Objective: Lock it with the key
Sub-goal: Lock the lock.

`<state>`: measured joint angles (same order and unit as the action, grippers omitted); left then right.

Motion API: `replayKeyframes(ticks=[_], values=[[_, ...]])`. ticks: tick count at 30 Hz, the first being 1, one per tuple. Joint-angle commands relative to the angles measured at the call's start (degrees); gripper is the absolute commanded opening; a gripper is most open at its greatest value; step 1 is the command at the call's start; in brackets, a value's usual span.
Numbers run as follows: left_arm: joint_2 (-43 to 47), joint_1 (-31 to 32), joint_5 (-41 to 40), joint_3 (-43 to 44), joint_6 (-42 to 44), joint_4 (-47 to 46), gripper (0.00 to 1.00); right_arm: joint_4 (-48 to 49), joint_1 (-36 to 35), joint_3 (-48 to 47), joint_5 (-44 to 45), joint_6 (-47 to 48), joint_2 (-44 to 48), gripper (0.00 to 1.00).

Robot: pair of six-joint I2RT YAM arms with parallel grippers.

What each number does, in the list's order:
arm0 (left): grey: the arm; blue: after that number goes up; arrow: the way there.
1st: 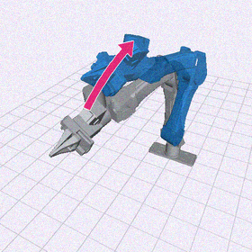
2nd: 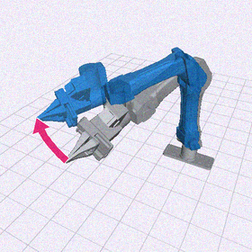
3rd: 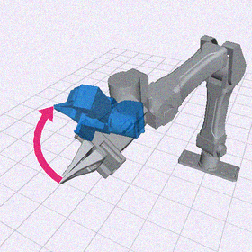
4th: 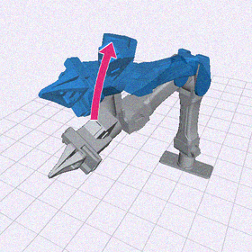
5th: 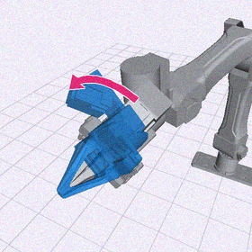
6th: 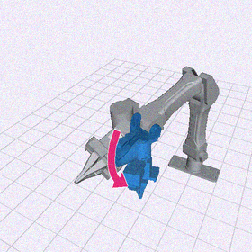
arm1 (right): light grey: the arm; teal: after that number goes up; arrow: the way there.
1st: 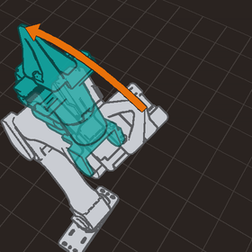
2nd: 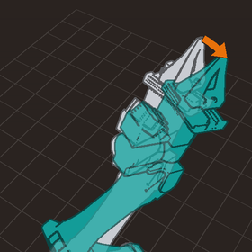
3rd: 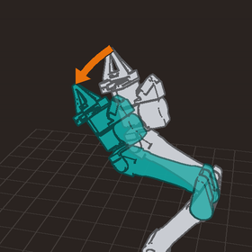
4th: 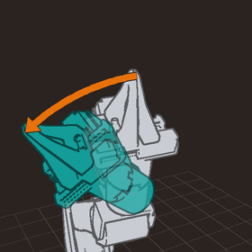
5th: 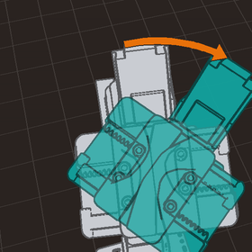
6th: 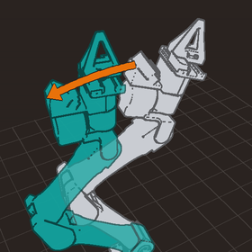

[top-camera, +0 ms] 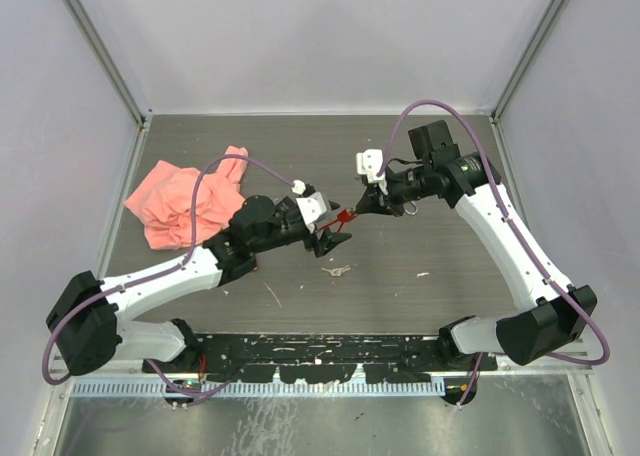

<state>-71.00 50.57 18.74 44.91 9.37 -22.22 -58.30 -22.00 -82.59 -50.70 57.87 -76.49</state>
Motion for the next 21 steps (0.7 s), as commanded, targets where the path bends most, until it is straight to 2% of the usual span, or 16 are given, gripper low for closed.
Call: replayKeyframes(ticks=[1,3,7,10,12,13,15,21], values=[[-1.3,0.0,-0.9,4.0,-2.5,-5.6,0.65,1.1,0.1,-0.4,-2.7,1.0,2.0,0.01],[-3.6,0.0,0.3,4.8,-3.3,-5.6,0.61,1.0,0.1,-0.2,-2.8,1.2,2.0,0.01],[-5.2,0.0,1.4,6.0,-4.2,-4.9,0.43,0.5,0.0,-0.2,-3.2,2.1,2.1,0.01],[-5.8,0.0,3.0,6.6,-4.7,-4.4,0.36,-0.3,0.1,-0.2,-3.8,2.9,2.2,0.01],[-6.2,-0.1,4.4,7.2,-4.8,-3.5,0.24,-1.0,0.0,-0.1,-4.2,3.7,2.2,0.01],[-6.2,-0.3,5.3,7.5,-4.9,-3.0,0.15,-1.7,0.0,-0.1,-4.4,4.8,2.2,0.01],[-6.4,-1.3,8.4,8.0,-6.3,-2.9,0.03,-3.9,0.1,-0.2,-4.9,9.4,2.4,0.01],[-9.3,-7.4,27.3,10.4,-16.2,-4.4,0.00,-12.7,0.1,-1.1,-6.6,24.8,1.8,0.01]])
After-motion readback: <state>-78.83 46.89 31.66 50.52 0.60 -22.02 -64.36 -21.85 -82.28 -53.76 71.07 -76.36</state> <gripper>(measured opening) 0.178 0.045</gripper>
